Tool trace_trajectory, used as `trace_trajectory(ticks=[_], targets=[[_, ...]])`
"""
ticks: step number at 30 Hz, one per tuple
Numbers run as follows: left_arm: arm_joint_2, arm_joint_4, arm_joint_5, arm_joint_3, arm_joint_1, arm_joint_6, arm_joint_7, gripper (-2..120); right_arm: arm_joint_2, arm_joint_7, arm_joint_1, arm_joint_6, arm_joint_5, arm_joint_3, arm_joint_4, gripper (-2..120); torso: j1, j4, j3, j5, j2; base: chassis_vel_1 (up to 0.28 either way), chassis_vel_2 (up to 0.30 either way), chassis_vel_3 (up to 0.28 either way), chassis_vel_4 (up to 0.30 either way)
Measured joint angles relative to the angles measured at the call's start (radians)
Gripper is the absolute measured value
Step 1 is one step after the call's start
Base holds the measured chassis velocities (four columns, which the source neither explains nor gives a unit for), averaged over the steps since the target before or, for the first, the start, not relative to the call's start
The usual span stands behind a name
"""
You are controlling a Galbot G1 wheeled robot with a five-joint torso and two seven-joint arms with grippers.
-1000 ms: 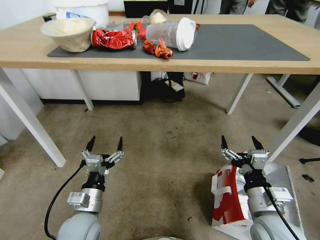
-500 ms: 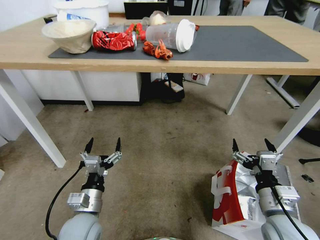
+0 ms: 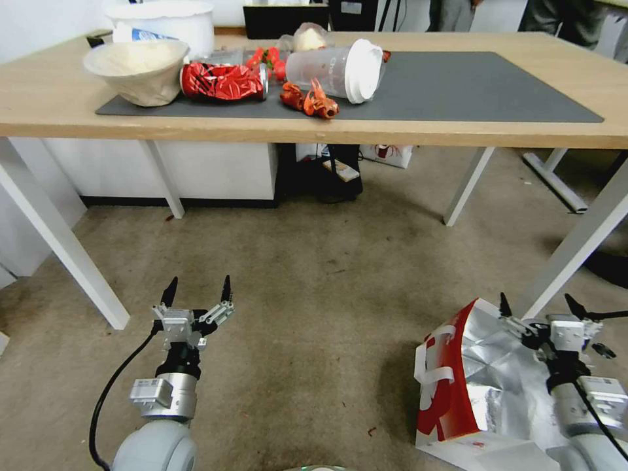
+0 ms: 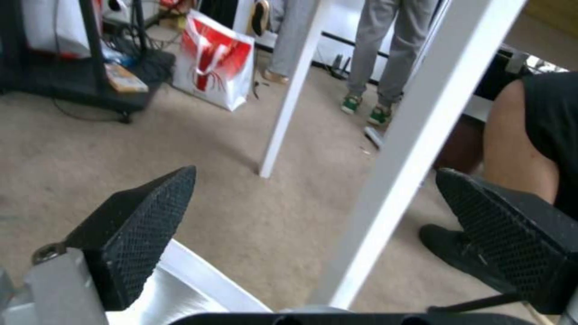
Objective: Pick up the food delivery bag from the floor and place it on the table.
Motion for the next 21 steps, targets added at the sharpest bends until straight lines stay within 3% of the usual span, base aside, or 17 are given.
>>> trace_trajectory(ticks=[21], targets=[[-0.006, 0.006, 0.001, 0.001, -0.001, -0.001, -0.001, 98, -0.063, -0.016, 0.063, 0.048, -0.018, 0.052, -0.275, 100, 0.0, -0.0001, 0.0, -0.0001, 0.001, 0.0, 0.0, 0.0, 0.0]])
